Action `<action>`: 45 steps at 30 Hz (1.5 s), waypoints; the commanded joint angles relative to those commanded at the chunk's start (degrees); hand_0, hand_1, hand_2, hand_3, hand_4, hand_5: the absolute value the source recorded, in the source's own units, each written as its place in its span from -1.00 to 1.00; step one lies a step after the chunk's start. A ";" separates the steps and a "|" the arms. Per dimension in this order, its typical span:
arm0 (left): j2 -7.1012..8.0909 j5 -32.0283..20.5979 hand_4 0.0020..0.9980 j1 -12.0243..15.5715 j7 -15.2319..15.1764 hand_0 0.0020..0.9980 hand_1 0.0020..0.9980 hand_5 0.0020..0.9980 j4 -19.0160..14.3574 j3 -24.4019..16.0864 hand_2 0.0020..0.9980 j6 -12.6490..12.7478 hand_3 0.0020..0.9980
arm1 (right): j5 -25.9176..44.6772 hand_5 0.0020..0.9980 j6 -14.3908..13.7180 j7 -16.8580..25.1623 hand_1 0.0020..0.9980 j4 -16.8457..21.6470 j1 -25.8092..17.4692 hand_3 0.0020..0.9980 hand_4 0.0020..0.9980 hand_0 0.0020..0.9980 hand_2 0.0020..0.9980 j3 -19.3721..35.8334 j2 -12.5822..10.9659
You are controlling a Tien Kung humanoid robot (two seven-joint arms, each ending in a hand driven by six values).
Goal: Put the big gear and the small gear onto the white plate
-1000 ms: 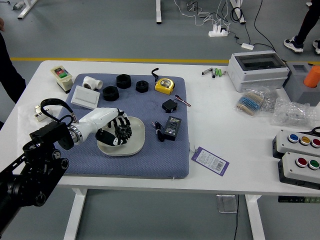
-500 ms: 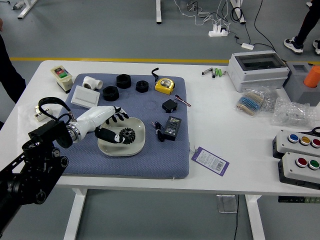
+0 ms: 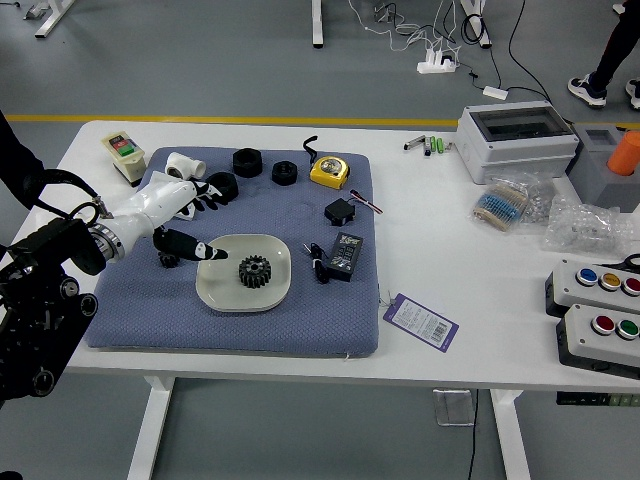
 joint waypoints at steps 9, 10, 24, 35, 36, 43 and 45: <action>-0.12 0.00 0.89 -0.60 0.19 0.01 0.26 -0.88 6.94 -1.22 0.35 1.09 0.30 | 0.20 0.29 -0.05 0.09 0.42 0.01 -0.21 0.13 0.58 0.40 0.48 -0.21 0.11; -0.16 0.00 0.89 -0.56 0.21 0.01 0.26 -0.88 7.62 -1.57 0.35 1.13 0.30 | 0.26 0.29 -0.04 0.10 0.42 0.01 -0.23 0.13 0.58 0.40 0.48 -0.20 0.15; -0.11 0.00 0.22 -0.93 -0.37 -0.06 0.06 -1.00 12.12 -2.64 0.13 3.24 0.13 | 0.24 0.29 -0.04 0.05 0.42 0.04 -0.09 0.13 0.58 0.40 0.48 -0.03 0.18; -0.14 0.00 0.14 -0.89 -0.04 -0.08 0.04 -1.00 12.16 -2.47 0.12 1.53 0.12 | 0.21 0.29 -0.05 0.05 0.42 0.07 0.10 0.13 0.58 0.40 0.48 0.21 0.15; -0.07 0.00 0.17 -0.84 0.12 -0.07 0.10 -1.00 11.79 -2.46 0.15 1.03 0.13 | 0.21 0.29 -0.05 0.05 0.42 0.07 0.11 0.12 0.58 0.40 0.48 0.20 0.15; 0.35 0.00 0.29 -0.30 1.46 -0.06 0.17 -1.00 9.40 -2.47 0.27 -2.65 0.21 | 0.16 0.28 -0.03 0.01 0.42 0.06 0.09 0.12 0.58 0.40 0.48 0.18 0.15; 0.44 0.00 0.29 -0.16 1.69 -0.06 0.17 -1.00 8.98 -2.55 0.27 -3.37 0.21 | 0.14 0.28 -0.04 0.01 0.42 0.06 0.09 0.12 0.58 0.40 0.48 0.22 0.14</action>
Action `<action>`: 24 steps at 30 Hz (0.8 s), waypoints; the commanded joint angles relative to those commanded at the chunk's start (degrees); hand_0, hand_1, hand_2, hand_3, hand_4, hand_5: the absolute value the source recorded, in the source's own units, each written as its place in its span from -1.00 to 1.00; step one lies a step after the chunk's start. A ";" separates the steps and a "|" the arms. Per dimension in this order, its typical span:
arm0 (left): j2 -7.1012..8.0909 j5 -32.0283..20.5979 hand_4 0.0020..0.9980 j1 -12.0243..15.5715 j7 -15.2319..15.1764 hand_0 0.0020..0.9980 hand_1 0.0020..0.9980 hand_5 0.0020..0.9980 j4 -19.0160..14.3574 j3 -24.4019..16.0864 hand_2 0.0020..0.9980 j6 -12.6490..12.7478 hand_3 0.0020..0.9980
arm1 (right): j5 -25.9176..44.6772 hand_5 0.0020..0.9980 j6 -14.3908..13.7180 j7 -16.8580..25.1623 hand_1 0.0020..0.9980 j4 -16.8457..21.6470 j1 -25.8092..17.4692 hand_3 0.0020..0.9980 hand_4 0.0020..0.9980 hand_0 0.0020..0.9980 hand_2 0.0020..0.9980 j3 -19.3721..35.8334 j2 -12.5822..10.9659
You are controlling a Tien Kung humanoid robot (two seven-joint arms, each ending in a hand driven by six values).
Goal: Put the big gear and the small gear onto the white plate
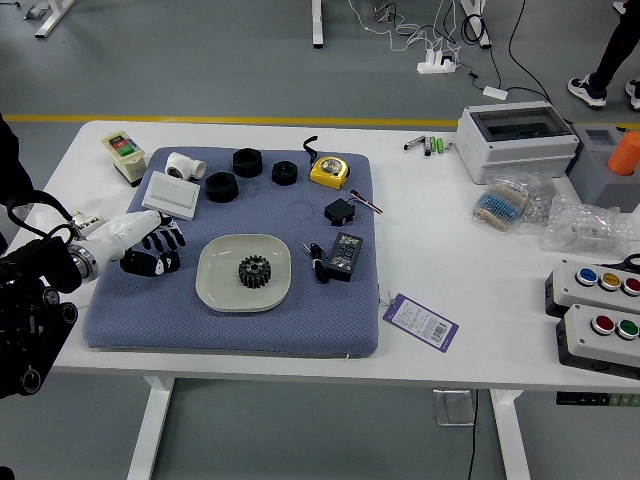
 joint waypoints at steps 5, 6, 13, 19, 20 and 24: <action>0.13 0.00 0.40 0.22 0.07 -0.02 0.22 -1.00 -0.79 -0.27 0.38 -0.59 0.22 | 0.01 0.29 -0.01 0.02 0.42 0.01 -0.02 0.12 0.58 0.40 0.48 0.06 -0.02; 0.12 0.00 0.40 0.20 0.09 -0.02 0.22 -1.00 -0.86 -0.33 0.38 -0.65 0.22 | 0.01 0.29 -0.01 0.02 0.42 0.01 0.00 0.12 0.58 0.40 0.48 0.05 -0.02; 0.14 0.00 0.44 0.05 0.00 -0.01 0.28 -1.00 -1.39 -0.55 0.46 -0.25 0.25 | 0.00 0.28 -0.03 0.03 0.42 0.01 0.04 0.12 0.58 0.40 0.48 0.12 -0.03; 0.10 0.00 0.47 -0.20 -0.07 0.01 0.34 -1.00 -0.46 -0.30 0.48 0.13 0.26 | 0.04 0.29 -0.05 0.02 0.42 0.01 0.09 0.12 0.58 0.40 0.48 0.05 -0.06; 0.08 0.00 0.47 -0.19 -0.07 0.01 0.34 -1.00 -0.24 -0.26 0.48 0.10 0.26 | 0.07 0.29 -0.06 0.03 0.42 0.01 0.09 0.12 0.58 0.40 0.48 0.03 -0.06; 0.06 0.00 0.45 -0.04 -0.03 0.01 0.33 -1.00 0.41 -0.08 0.49 -0.19 0.26 | 0.14 0.28 -0.07 0.05 0.42 0.01 0.10 0.12 0.58 0.40 0.48 0.01 -0.05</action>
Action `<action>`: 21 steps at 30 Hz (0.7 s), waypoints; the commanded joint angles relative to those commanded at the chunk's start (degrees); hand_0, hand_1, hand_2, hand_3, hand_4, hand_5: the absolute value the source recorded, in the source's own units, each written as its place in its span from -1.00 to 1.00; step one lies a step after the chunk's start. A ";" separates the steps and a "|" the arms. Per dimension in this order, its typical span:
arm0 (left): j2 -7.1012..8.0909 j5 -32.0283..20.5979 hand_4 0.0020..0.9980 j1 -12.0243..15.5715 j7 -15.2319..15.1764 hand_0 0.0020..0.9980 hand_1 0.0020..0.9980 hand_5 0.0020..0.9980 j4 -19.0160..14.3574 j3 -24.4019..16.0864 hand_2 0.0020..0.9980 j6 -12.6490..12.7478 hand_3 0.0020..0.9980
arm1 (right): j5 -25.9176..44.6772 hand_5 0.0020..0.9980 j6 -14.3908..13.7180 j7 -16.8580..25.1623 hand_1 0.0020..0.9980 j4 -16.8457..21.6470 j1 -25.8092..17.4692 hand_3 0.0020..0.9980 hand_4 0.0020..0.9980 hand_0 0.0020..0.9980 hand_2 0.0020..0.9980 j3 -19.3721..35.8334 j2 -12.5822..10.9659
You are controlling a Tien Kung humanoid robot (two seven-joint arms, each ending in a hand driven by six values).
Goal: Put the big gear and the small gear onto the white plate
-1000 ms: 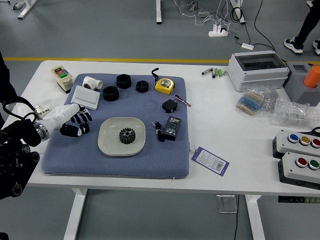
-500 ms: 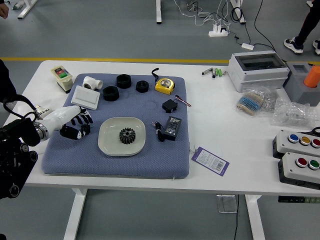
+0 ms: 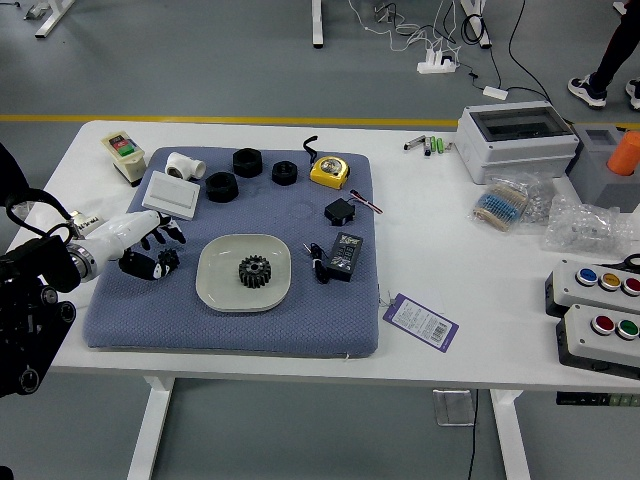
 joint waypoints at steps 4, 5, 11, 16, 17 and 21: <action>-0.11 0.00 0.44 -0.09 -0.05 0.01 0.33 -1.00 0.48 0.13 0.49 0.11 0.26 | -0.01 0.28 0.01 0.00 0.42 0.01 0.02 0.13 0.58 0.40 0.47 0.01 -0.02; -0.14 0.00 0.44 -0.16 -0.07 0.01 0.33 -1.00 0.64 0.17 0.49 0.20 0.26 | -0.04 0.28 0.01 0.00 0.42 0.01 0.03 0.13 0.58 0.40 0.47 0.02 -0.01; -0.39 0.00 0.26 -0.53 -0.27 -0.01 0.23 -1.00 2.10 0.52 0.44 1.34 0.23 | -0.04 0.28 0.01 -0.01 0.42 0.03 0.09 0.12 0.58 0.40 0.48 0.02 -0.03; -0.57 0.00 -0.23 -0.56 -0.38 -0.05 0.07 -1.00 2.68 0.67 0.18 1.93 0.18 | -0.02 0.28 0.00 -0.01 0.42 0.04 0.10 0.12 0.58 0.40 0.48 0.00 -0.05; -0.60 0.00 -0.23 -0.59 -0.41 -0.05 0.07 -1.00 2.81 0.67 0.18 2.04 0.18 | -0.03 0.28 0.00 -0.01 0.42 0.04 0.11 0.12 0.58 0.40 0.48 0.01 -0.06; -0.64 0.00 -0.48 -0.66 -0.44 -0.15 -0.08 -1.00 3.12 0.67 0.03 2.17 0.07 | -0.04 0.28 0.00 -0.01 0.42 0.04 0.11 0.12 0.58 0.40 0.48 0.03 -0.07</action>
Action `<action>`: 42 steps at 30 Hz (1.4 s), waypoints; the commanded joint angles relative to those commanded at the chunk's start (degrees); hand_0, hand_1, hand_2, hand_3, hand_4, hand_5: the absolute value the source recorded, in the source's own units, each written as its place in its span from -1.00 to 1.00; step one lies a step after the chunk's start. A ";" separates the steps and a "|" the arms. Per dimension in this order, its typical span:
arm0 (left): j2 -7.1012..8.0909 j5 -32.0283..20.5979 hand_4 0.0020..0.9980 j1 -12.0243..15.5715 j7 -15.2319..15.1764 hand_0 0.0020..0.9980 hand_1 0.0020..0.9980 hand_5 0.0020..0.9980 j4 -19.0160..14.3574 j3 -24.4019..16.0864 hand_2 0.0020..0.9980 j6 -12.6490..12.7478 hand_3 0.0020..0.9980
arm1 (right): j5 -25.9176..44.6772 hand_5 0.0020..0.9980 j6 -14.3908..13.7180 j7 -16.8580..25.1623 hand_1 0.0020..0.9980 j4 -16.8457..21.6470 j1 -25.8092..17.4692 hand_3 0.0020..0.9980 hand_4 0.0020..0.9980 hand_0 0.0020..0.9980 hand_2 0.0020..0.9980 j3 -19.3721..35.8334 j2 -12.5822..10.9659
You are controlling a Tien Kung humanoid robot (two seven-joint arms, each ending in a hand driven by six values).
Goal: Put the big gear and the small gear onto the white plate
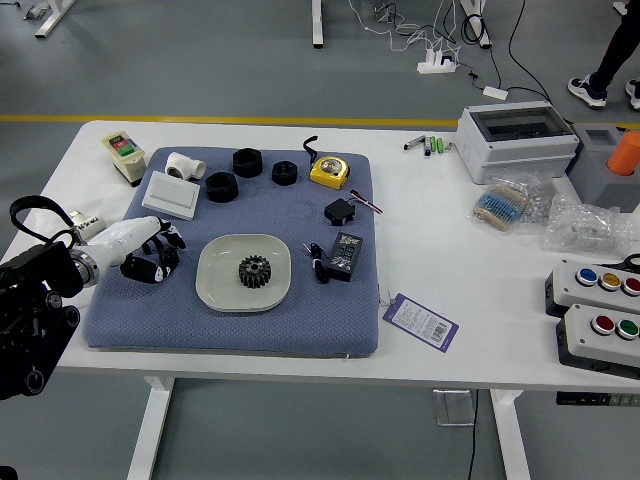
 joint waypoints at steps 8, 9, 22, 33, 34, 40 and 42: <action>0.16 0.00 -0.72 0.13 0.38 -0.31 -0.24 -1.00 -0.17 0.20 -0.13 -0.84 0.02 | 0.04 0.28 0.04 -0.01 0.42 0.00 -0.05 0.13 0.58 0.40 0.48 -0.03 0.02; 0.18 0.00 -0.72 0.15 0.42 -0.31 -0.24 -1.00 -0.25 0.24 -0.13 -0.89 0.02 | 0.05 0.28 0.05 0.00 0.42 -0.01 -0.07 0.13 0.58 0.40 0.48 -0.02 0.04; 0.63 0.00 -0.76 0.38 0.67 -0.40 -0.44 -1.00 -3.16 0.95 -0.32 -0.49 -0.10 | 0.10 0.28 0.04 0.00 0.42 -0.03 -0.41 0.13 0.58 0.40 0.48 -0.31 0.12; 0.94 0.00 -0.93 0.56 1.37 -0.40 -0.47 -1.00 -8.01 2.68 -0.36 -0.57 -0.13 | 0.16 0.28 0.07 0.07 0.42 -0.03 -0.57 0.13 0.58 0.40 0.47 -0.33 0.12; 0.96 0.00 -0.93 0.58 1.44 -0.40 -0.47 -1.00 -8.37 2.89 -0.36 -0.58 -0.13 | 0.15 0.28 0.07 0.07 0.42 -0.03 -0.56 0.13 0.58 0.40 0.47 -0.32 0.12; 1.23 0.00 -0.92 0.92 2.15 -0.40 -0.47 -1.00 -14.20 5.42 -0.36 -0.24 -0.13 | 0.01 0.28 0.08 0.04 0.42 -0.01 -0.47 0.12 0.58 0.40 0.47 -0.09 0.05; 1.36 0.00 -0.88 1.13 2.70 -0.39 -0.45 -1.00 -16.11 7.07 -0.34 0.68 -0.12 | -0.12 0.28 0.06 0.03 0.42 0.00 -0.41 0.12 0.58 0.40 0.47 0.07 0.02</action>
